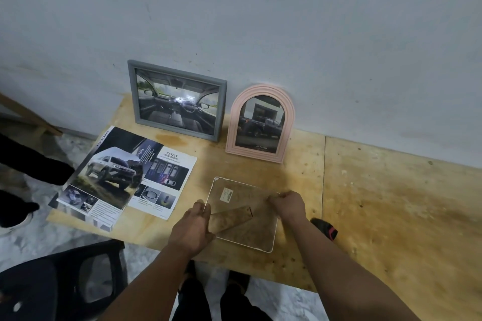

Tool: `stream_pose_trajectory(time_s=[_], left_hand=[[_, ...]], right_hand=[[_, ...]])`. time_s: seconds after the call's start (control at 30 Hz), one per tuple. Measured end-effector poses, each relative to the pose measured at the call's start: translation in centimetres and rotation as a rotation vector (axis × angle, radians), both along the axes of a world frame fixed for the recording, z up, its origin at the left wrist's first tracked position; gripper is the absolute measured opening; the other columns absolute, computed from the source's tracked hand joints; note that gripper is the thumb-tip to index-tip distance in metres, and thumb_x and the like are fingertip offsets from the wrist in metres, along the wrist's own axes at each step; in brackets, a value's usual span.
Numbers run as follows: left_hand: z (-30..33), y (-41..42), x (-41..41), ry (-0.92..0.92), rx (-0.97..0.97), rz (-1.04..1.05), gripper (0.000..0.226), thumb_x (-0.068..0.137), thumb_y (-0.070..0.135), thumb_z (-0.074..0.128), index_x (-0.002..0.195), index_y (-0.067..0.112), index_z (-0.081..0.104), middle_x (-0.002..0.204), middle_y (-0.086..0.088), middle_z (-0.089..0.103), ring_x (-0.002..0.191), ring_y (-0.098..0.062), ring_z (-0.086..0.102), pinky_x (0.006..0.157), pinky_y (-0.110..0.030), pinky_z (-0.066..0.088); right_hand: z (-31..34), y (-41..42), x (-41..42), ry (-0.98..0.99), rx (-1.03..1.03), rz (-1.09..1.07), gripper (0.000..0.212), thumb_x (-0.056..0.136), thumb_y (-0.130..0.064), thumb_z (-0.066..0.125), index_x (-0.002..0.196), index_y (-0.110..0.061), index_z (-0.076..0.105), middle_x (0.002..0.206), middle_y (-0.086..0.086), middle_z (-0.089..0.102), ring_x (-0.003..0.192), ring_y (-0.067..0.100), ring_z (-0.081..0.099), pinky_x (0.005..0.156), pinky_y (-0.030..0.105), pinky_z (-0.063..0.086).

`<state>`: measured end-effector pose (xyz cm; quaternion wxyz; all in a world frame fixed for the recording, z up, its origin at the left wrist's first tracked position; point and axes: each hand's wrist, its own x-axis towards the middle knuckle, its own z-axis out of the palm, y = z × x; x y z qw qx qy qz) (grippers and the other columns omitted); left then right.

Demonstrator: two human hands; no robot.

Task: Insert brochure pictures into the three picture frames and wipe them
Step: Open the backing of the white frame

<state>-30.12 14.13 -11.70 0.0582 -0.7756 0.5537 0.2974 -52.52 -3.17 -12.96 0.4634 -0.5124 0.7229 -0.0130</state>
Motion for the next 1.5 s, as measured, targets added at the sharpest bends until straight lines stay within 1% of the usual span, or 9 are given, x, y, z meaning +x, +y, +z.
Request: stream_pose_trajectory(time_s=[0.13,0.27,0.47,0.7,0.87,1.13,1.23,1.37,1.5], left_hand=[[-0.1,0.0,0.0,0.0,0.007,0.0,0.087,0.09,0.049,0.069,0.16,0.019,0.026,0.162,-0.002,0.023,0.134,-0.026,0.048,0.105,-0.034,0.048],[-0.1,-0.1,-0.1,0.004,0.013,0.005,0.087,0.091,0.048,0.069,0.16,0.018,0.026,0.163,-0.003,0.021,0.135,-0.027,0.048,0.109,-0.035,0.046],[0.0,-0.2,-0.2,-0.009,0.015,-0.01,0.087,0.091,0.047,0.07,0.159,0.017,0.026,0.163,-0.004,0.022,0.134,-0.028,0.049,0.108,-0.035,0.048],[0.2,-0.2,-0.3,-0.001,0.026,-0.006,0.086,0.092,0.045,0.069,0.159,0.016,0.025,0.163,-0.004,0.021,0.133,-0.03,0.05,0.109,-0.035,0.046],[0.1,-0.2,-0.3,0.002,0.028,-0.01,0.084,0.092,0.044,0.07,0.158,0.016,0.027,0.162,-0.006,0.023,0.131,-0.03,0.053,0.108,-0.036,0.048],[0.0,-0.3,0.0,0.003,0.031,-0.022,0.083,0.09,0.044,0.072,0.157,0.016,0.03,0.161,-0.006,0.027,0.126,-0.03,0.056,0.105,-0.036,0.049],[-0.1,-0.2,0.0,0.018,0.022,-0.01,0.086,0.09,0.043,0.073,0.158,0.017,0.028,0.162,-0.006,0.027,0.129,-0.03,0.055,0.107,-0.036,0.048],[-0.2,-0.1,0.3,0.032,0.015,-0.004,0.095,0.089,0.045,0.074,0.162,0.018,0.019,0.164,-0.005,0.025,0.132,-0.029,0.054,0.107,-0.037,0.049],[-0.1,-0.1,0.3,0.037,0.034,-0.008,0.094,0.089,0.044,0.073,0.162,0.017,0.019,0.165,-0.005,0.022,0.135,-0.029,0.051,0.108,-0.037,0.047]], right_hand=[[0.2,0.0,-0.7,-0.091,0.063,-0.132,0.026,0.084,-0.026,0.077,0.096,-0.003,0.073,0.082,0.011,0.072,0.069,0.028,0.069,0.061,0.035,0.06],[0.3,0.5,-1.3,-0.185,0.097,-0.234,0.021,0.093,-0.015,0.072,0.101,0.004,0.069,0.082,0.013,0.065,0.063,0.027,0.06,0.042,0.025,0.047],[0.8,1.1,-1.4,0.006,0.011,-0.023,0.038,0.093,-0.04,0.068,0.078,-0.005,0.072,0.066,0.009,0.073,0.062,0.025,0.071,0.069,0.039,0.062],[2.3,1.0,-1.1,0.065,0.099,0.071,0.037,0.093,-0.04,0.065,0.089,-0.004,0.068,0.073,0.01,0.072,0.048,0.024,0.066,0.049,0.03,0.054],[2.4,1.2,-1.2,0.032,0.153,0.07,0.034,0.096,-0.038,0.064,0.083,-0.006,0.065,0.079,0.014,0.072,0.055,0.026,0.065,0.048,0.03,0.055],[2.3,1.4,-1.8,-0.079,0.225,0.02,0.053,0.099,-0.038,0.062,0.058,-0.006,0.055,0.038,0.002,0.054,0.029,0.016,0.047,0.04,0.024,0.039],[2.0,1.8,-2.2,-0.111,0.205,0.011,0.046,0.098,-0.036,0.066,0.067,-0.002,0.061,0.042,0.003,0.057,0.03,0.015,0.049,0.042,0.026,0.041],[2.4,2.7,-2.7,-0.348,0.305,-0.199,0.018,0.098,-0.018,0.069,0.099,-0.001,0.064,0.08,0.013,0.07,0.061,0.02,0.067,0.053,0.03,0.053],[2.3,3.2,-2.8,-0.447,0.348,-0.292,0.006,0.102,-0.012,0.061,0.1,-0.01,0.056,0.098,0.013,0.071,0.078,0.023,0.07,0.069,0.036,0.061]])
